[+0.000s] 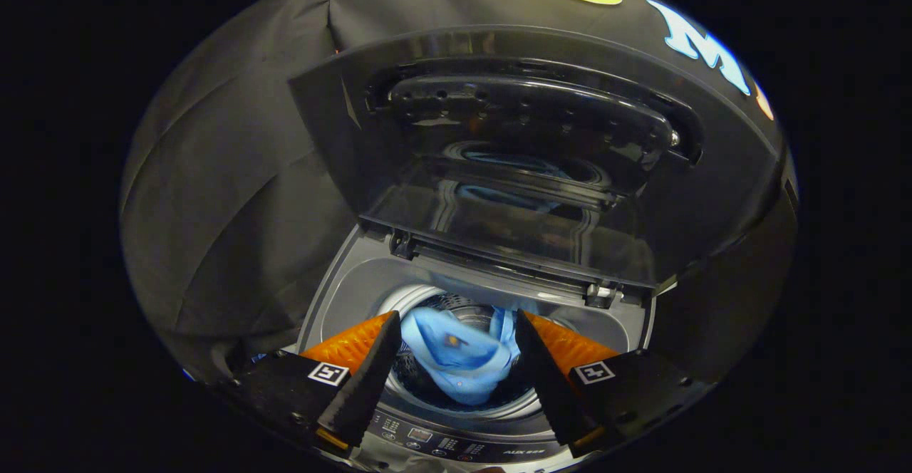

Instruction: Put the clothes into the washing machine and then close the washing machine lid.

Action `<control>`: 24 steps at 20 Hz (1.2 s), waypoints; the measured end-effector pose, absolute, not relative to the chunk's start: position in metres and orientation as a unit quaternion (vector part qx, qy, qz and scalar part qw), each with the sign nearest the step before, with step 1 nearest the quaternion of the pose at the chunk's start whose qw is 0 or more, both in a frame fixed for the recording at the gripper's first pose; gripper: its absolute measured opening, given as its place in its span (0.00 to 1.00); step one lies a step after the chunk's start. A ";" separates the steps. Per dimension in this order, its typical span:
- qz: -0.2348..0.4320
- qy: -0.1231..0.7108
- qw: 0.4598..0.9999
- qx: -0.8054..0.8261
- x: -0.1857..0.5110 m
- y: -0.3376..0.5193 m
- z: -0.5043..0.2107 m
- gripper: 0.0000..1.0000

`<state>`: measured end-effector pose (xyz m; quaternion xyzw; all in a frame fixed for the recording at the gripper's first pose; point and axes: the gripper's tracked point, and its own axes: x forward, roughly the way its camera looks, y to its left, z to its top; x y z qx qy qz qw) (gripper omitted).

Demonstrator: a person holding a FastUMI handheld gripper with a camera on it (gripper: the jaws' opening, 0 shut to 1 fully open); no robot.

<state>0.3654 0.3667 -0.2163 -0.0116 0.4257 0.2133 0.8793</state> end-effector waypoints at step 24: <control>0.196 0.321 0.926 0.022 0.418 0.350 -0.053 0.99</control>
